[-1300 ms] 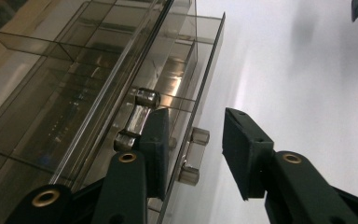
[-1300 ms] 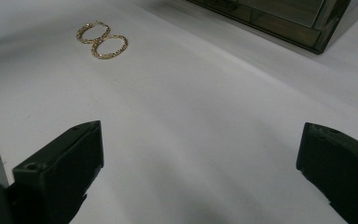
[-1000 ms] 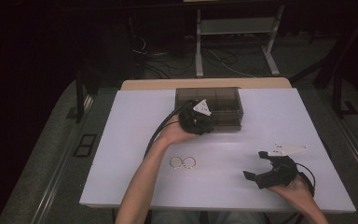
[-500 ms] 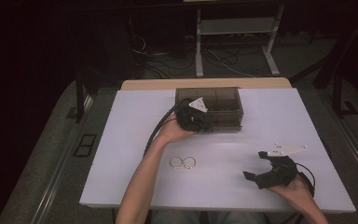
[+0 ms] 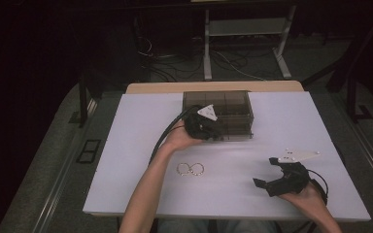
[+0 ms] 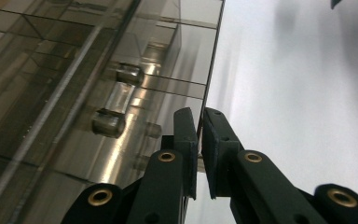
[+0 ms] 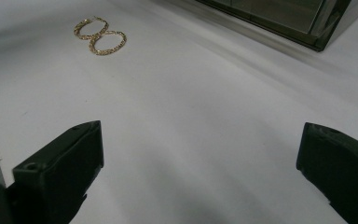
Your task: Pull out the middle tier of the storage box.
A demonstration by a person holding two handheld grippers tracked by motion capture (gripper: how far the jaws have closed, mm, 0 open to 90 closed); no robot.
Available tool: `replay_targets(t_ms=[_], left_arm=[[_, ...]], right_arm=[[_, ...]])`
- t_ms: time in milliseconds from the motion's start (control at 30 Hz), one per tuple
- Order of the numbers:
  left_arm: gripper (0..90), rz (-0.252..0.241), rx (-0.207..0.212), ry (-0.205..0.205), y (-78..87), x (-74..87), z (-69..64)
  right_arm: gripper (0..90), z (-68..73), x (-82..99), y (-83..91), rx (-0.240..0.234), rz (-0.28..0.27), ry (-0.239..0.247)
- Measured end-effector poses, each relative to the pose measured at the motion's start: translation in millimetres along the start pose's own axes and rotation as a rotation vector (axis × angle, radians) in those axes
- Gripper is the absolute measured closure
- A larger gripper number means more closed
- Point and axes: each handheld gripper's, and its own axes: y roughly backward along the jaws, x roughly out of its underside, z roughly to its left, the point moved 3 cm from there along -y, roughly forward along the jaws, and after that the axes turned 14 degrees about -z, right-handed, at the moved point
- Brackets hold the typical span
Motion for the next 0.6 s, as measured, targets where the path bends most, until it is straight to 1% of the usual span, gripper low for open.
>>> replay_targets(t_ms=[133, 167, 233, 400, 600], left_arm=[[83.8, 0.006, -0.001, 0.0, -0.3, 0.5, -4.8], [83.8, 0.0, -0.002, 0.003, -0.7, 0.7, -5.5], [83.9, 0.001, 0.004, -0.004, -0.3, 1.1, -6.1], [83.8, -0.006, 0.007, -0.002, 1.8, 2.9, -8.7], [83.7, 0.003, 0.015, -0.007, 4.1, 4.1, -11.5]], right_arm=[[0.0, 0.0, 0.1, -0.6, -0.001, 0.002, 0.001], [0.0, 0.0, 0.1, -0.6, -0.001, 0.002, 0.001], [0.0, 0.5, 0.3, -0.9, 0.0, 0.005, 0.002], [0.0, 0.1, 0.1, -0.8, 0.002, 0.003, 0.001], [0.0, 0.2, 0.1, -1.0, 0.003, 0.003, 0.004]])
